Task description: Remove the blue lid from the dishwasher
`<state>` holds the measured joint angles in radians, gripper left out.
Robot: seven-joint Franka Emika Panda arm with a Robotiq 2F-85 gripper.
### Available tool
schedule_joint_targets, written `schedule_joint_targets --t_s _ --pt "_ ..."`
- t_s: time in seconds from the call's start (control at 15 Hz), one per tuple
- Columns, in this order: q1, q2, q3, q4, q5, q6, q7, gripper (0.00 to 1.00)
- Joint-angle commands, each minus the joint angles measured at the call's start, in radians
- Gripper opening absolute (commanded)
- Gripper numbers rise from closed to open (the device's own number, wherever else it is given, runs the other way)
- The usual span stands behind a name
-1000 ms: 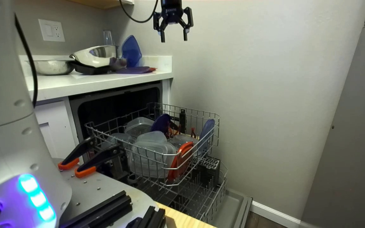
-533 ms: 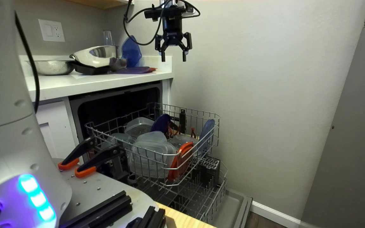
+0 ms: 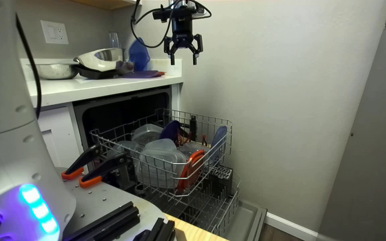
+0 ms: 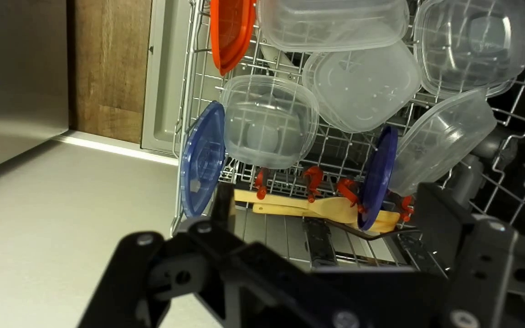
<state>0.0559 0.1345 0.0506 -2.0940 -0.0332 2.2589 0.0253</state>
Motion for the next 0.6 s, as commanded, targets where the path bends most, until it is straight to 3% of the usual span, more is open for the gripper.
schedule_joint_targets --t_s 0.0,0.13,0.53 --pt "0.001 0.0 0.0 0.001 0.0 -0.002 0.0 1.0" --pt "-0.005 0.016 -0.019 0.011 -0.039 0.002 0.043 1.0" --pt "-0.075 0.082 -0.077 0.023 0.016 0.137 -0.03 1.0"
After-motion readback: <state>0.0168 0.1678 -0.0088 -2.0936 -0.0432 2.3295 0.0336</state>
